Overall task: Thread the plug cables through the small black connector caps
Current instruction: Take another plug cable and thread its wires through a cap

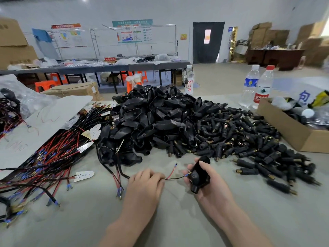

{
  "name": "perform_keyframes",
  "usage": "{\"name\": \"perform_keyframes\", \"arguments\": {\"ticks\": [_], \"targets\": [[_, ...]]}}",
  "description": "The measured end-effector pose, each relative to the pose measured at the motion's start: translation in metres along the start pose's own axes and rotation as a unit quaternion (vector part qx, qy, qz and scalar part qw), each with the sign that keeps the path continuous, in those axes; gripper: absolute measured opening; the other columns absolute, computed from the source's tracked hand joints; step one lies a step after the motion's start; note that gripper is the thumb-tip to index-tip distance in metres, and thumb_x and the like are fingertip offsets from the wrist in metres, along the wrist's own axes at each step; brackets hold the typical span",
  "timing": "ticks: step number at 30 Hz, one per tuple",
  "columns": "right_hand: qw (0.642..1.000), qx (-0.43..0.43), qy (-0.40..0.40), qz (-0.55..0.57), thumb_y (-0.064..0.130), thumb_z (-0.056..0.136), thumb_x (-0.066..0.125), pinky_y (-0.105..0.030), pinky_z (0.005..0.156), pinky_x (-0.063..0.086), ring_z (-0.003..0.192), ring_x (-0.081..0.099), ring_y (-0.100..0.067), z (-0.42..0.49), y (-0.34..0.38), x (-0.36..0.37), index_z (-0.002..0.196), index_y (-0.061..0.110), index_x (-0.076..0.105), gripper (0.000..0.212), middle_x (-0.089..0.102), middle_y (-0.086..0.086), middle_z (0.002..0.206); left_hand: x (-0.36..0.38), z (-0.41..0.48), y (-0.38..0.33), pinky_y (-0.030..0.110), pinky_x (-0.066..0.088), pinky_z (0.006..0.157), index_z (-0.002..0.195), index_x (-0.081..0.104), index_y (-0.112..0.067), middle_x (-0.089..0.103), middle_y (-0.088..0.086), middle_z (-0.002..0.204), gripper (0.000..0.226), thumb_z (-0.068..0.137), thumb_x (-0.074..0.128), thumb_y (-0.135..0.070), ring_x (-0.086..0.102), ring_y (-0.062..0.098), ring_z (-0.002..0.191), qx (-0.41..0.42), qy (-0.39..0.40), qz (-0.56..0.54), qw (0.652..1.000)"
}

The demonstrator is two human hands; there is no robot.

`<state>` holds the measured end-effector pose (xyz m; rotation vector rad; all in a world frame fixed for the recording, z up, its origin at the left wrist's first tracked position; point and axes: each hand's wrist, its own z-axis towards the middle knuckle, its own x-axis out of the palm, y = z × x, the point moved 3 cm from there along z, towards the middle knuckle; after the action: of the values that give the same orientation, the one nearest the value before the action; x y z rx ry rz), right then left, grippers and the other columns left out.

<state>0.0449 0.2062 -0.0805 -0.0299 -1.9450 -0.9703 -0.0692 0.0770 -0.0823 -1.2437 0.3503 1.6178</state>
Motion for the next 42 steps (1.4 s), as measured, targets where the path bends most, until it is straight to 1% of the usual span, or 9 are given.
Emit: {"name": "perform_keyframes", "arguments": {"ticks": [7, 11, 16, 22, 26, 28, 31, 38, 42], "targets": [[0.997, -0.016, -0.017, 0.071, 0.031, 0.102, 0.047, -0.033, 0.062, 0.061, 0.069, 0.064, -0.028, 0.008, 0.009, 0.001, 0.101, 0.012, 0.060, 0.023, 0.063, -0.013, 0.078, -0.005, 0.002, 0.001, 0.032, 0.038, 0.068, 0.092, 0.054, -0.031, 0.054, -0.012, 0.071, 0.016, 0.104, 0.043, -0.031, 0.055, 0.012, 0.075, -0.061, -0.022, -0.147, 0.987], [0.998, -0.005, 0.002, 0.067, 0.030, 0.100, 0.044, -0.033, 0.060, 0.059, 0.069, 0.064, -0.028, 0.007, 0.008, 0.002, 0.105, 0.010, 0.060, 0.026, 0.063, -0.015, 0.082, -0.011, -0.003, -0.007, 0.011, 0.037, 0.082, 0.119, 0.060, -0.040, 0.054, -0.033, 0.091, 0.035, 0.100, 0.031, -0.045, 0.054, -0.005, 0.095, -0.012, 0.002, -0.171, 0.985], [1.000, -0.019, 0.017, 0.017, 0.033, 0.102, 0.049, -0.032, 0.060, 0.059, 0.081, 0.070, -0.028, 0.007, 0.005, 0.000, 0.099, 0.005, 0.072, 0.037, 0.071, -0.017, 0.092, -0.015, -0.006, -0.007, 0.012, 0.038, 0.072, 0.132, 0.058, -0.035, 0.050, -0.026, 0.088, 0.036, 0.103, 0.037, -0.039, 0.054, -0.003, 0.082, 0.027, 0.012, -0.159, 0.987], [0.998, -0.007, 0.044, -0.039, 0.046, 0.087, 0.062, -0.027, 0.061, 0.057, 0.083, 0.070, -0.023, 0.008, 0.003, -0.002, 0.107, 0.007, 0.074, 0.045, 0.074, -0.016, 0.107, -0.011, -0.009, -0.003, 0.015, 0.040, 0.066, 0.117, 0.059, -0.043, 0.057, -0.020, 0.095, 0.028, 0.104, 0.044, -0.023, 0.054, 0.004, 0.072, 0.018, 0.016, -0.190, 0.982], [0.995, 0.024, 0.082, -0.052, 0.034, 0.070, 0.072, -0.029, 0.064, 0.056, 0.083, 0.068, -0.025, 0.007, 0.003, -0.001, 0.092, 0.011, 0.080, 0.033, 0.073, -0.017, 0.101, -0.011, -0.009, -0.002, 0.020, 0.040, 0.068, 0.113, 0.052, -0.048, 0.054, -0.014, 0.087, 0.026, 0.105, 0.031, -0.036, 0.054, 0.007, 0.077, 0.020, 0.033, -0.194, 0.980], [0.996, 0.006, 0.069, -0.058, 0.032, 0.080, 0.070, -0.031, 0.066, 0.057, 0.094, 0.072, -0.030, 0.007, 0.004, -0.004, 0.103, 0.014, 0.078, 0.030, 0.074, -0.018, 0.107, -0.011, -0.009, -0.002, 0.016, 0.040, 0.067, 0.128, 0.044, -0.056, 0.057, -0.017, 0.086, 0.034, 0.100, 0.026, -0.049, 0.056, 0.004, 0.074, 0.011, 0.040, -0.198, 0.979], [0.993, -0.024, 0.075, -0.087, 0.037, 0.088, 0.067, -0.028, 0.071, 0.059, 0.107, 0.070, -0.038, 0.004, 0.007, -0.004, 0.113, 0.022, 0.074, 0.031, 0.072, -0.015, 0.117, -0.011, -0.008, -0.003, 0.014, 0.041, 0.066, 0.119, 0.055, -0.051, 0.063, -0.020, 0.086, 0.025, 0.102, 0.039, -0.040, 0.060, 0.002, 0.073, 0.001, 0.038, -0.213, 0.976], [0.993, 0.058, 0.086, -0.054, 0.022, 0.090, 0.064, -0.026, 0.069, 0.061, 0.107, 0.069, -0.042, 0.001, 0.010, -0.004, 0.117, 0.003, 0.071, 0.034, 0.069, -0.023, 0.121, -0.016, -0.009, -0.004, 0.012, 0.040, 0.062, 0.107, 0.067, -0.047, 0.064, -0.024, 0.087, 0.023, 0.101, 0.054, -0.029, 0.058, 0.002, 0.071, -0.007, 0.007, -0.235, 0.972], [0.992, 0.040, 0.087, -0.087, 0.021, 0.100, 0.054, -0.029, 0.068, 0.061, 0.105, 0.070, -0.037, 0.001, 0.009, -0.006, 0.124, 0.012, 0.069, 0.030, 0.070, -0.018, 0.121, -0.022, -0.009, -0.009, 0.011, 0.037, 0.066, 0.115, 0.066, -0.044, 0.056, -0.023, 0.085, 0.026, 0.099, 0.045, -0.042, 0.054, -0.001, 0.073, 0.023, -0.009, -0.227, 0.973]]}}
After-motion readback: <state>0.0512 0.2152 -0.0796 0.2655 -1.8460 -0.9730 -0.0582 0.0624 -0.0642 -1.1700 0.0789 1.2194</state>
